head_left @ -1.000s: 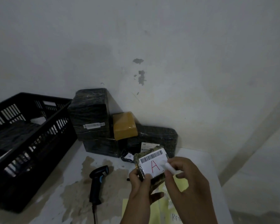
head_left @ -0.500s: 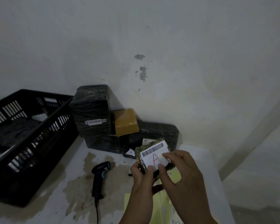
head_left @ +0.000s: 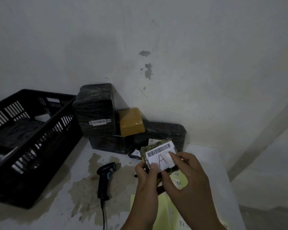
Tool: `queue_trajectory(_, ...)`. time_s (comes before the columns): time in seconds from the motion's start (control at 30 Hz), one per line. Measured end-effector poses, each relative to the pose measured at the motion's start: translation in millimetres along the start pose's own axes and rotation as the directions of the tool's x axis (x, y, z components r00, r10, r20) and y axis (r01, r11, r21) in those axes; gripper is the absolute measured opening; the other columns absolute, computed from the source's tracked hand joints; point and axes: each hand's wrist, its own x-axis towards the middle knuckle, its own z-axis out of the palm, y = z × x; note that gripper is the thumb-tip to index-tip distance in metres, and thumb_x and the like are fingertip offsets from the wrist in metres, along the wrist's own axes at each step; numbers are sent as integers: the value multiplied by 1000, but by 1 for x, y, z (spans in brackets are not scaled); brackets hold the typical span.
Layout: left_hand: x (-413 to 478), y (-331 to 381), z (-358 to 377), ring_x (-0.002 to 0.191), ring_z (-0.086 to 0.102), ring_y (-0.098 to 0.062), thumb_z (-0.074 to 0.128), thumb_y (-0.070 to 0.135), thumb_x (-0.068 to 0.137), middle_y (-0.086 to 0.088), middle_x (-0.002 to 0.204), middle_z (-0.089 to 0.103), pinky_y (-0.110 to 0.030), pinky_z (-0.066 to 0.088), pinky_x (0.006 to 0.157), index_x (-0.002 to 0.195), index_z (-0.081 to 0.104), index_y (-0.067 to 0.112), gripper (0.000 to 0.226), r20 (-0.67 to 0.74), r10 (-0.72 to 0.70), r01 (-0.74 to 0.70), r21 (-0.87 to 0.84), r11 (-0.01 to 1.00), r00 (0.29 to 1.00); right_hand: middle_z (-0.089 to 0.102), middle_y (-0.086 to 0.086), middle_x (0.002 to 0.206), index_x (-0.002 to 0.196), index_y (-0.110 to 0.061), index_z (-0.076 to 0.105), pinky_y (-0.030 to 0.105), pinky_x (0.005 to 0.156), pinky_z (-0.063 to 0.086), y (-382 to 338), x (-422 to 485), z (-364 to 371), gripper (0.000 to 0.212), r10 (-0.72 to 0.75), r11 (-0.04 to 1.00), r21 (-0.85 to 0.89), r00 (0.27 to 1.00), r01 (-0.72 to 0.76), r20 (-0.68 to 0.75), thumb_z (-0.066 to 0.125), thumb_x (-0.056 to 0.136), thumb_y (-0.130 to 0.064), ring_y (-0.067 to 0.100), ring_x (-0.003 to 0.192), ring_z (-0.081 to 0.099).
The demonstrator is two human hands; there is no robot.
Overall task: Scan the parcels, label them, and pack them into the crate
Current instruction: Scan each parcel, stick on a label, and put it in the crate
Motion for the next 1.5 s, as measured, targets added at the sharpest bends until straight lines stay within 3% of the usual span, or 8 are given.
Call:
queue_trajectory(0.17,3,-4,0,106,71,-24,40,34,105,6,126,62,-42,60,81,119,45,38,16,-8,-60,60,5,998,998,57,-6,115,122,-15,68,13,87,48,12,-5,1,45,-32,999,-45,999,31,-18,38,92,-31,1,105,52)
queue_trajectory(0.3,4,-1,3,99,74,-17,40,35,105,9,121,62,-44,59,82,118,46,36,15,0,-61,61,-27,998,998,58,-16,109,115,-27,71,12,81,49,17,4,1,21,30,999,-33,1000,-30,-10,60,97,-25,1,99,56)
queue_trajectory(0.53,0,-1,7,105,72,-15,48,40,102,5,125,65,-50,57,94,121,48,33,20,-7,-60,60,32,998,998,59,-18,107,104,-32,71,10,79,45,11,4,0,26,143,989,41,989,-142,-25,78,79,-32,4,100,59)
queue_trajectory(0.77,1,-1,7,96,74,-12,64,35,96,9,111,71,-36,56,86,112,53,32,20,-70,-50,57,97,994,996,56,-17,108,100,-34,69,11,82,44,14,-2,6,30,139,990,17,988,-138,-61,83,75,-24,7,103,56)
queue_trajectory(0.97,-1,-2,-3,96,72,-8,49,42,103,13,111,70,-28,55,81,114,56,36,14,-112,-36,53,155,986,993,53,-13,106,99,-34,65,7,75,42,17,-3,-7,30,131,988,89,989,-124,-74,72,84,-10,0,98,52)
queue_trajectory(1.1,-5,-2,-7,89,69,5,42,45,105,25,100,71,-24,53,79,116,55,39,19,-45,27,-15,254,967,999,54,-28,116,123,-47,46,21,72,53,9,1,-8,44,341,870,342,934,-356,107,62,82,-48,-2,98,59)
queue_trajectory(1.2,-12,-4,-5,94,68,4,38,42,106,32,103,67,-23,56,77,119,54,37,22,37,78,-86,339,937,996,68,-23,104,120,-38,52,21,70,57,3,0,-6,42,316,826,413,922,-384,225,64,80,-47,0,90,68)
queue_trajectory(1.5,-19,-1,-9,78,74,-9,43,43,98,12,95,76,-20,55,69,113,57,26,26,89,146,-168,361,917,985,71,-15,95,107,-22,57,21,63,56,2,-11,-5,24,262,846,417,941,-332,215,43,95,-38,5,83,70)
